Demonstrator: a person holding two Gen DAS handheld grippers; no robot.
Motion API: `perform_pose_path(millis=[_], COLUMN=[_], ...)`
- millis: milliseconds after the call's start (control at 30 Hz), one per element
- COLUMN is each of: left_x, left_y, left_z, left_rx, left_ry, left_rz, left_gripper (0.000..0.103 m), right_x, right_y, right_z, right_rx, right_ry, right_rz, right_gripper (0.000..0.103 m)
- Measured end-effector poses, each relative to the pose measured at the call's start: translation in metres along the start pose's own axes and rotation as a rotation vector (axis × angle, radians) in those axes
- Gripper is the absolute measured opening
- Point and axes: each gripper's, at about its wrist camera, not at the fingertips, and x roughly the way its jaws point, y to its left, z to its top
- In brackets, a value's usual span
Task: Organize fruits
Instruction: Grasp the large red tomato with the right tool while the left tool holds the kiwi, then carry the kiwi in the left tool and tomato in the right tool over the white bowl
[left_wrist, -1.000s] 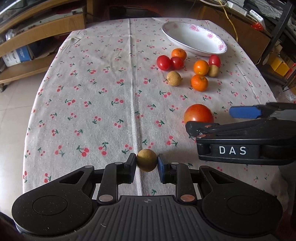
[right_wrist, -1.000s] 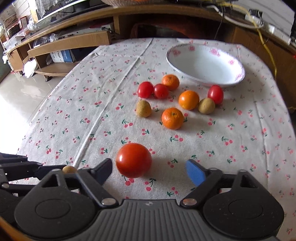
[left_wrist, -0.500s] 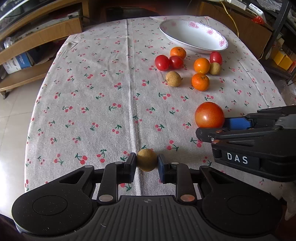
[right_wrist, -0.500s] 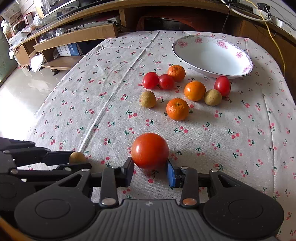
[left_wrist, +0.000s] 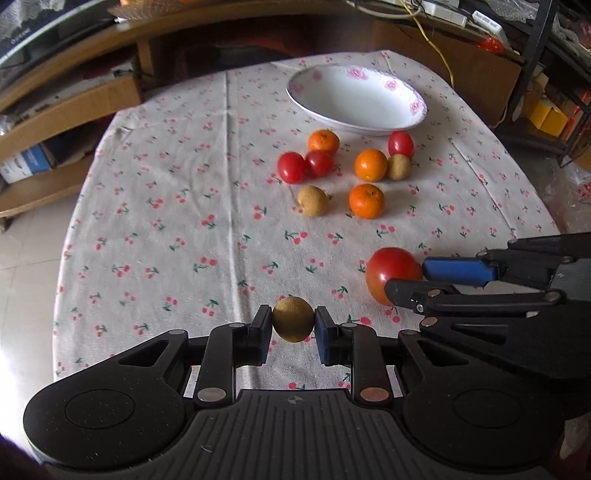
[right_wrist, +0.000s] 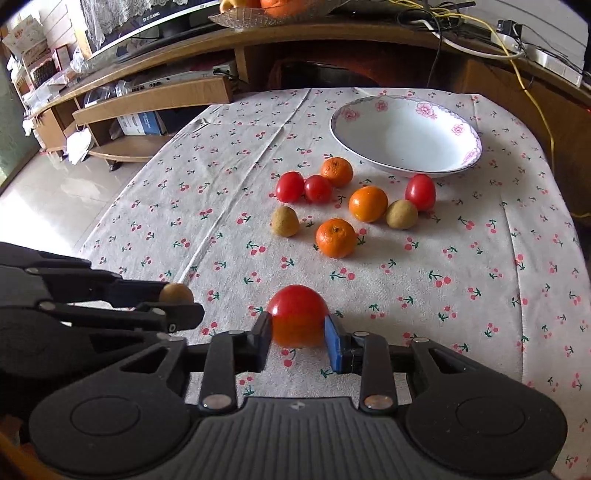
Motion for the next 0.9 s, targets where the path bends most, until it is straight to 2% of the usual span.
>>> perform_pose_path(millis=[233, 300, 567, 900], left_x=[0.015, 0.020, 0.018, 0.015], left_y=[0.017, 0.022, 0.028, 0.024], left_z=[-0.004, -0.006, -0.009, -0.013], left_rx=[-0.049, -0.063, -0.063, -0.034], left_ry=[0.035, 0.050, 0.027, 0.034], left_rz=[-0.022, -0.026, -0.020, 0.001], left_gripper=[0.030, 0.031, 0.031, 0.036], right_x=[0.013, 0.018, 0.031, 0.027], right_y=[-0.001, 0.000, 0.005, 0.006], right_z=[0.000, 0.000, 0.003, 0.003], right_rx=[0.027, 0.030, 0.024, 0.006], right_ry=[0.013, 0.030, 0.059, 0.063], right_rz=[0.039, 0.053, 0.087, 0.070], right_gripper=[0.045, 0.045, 0.041, 0.039])
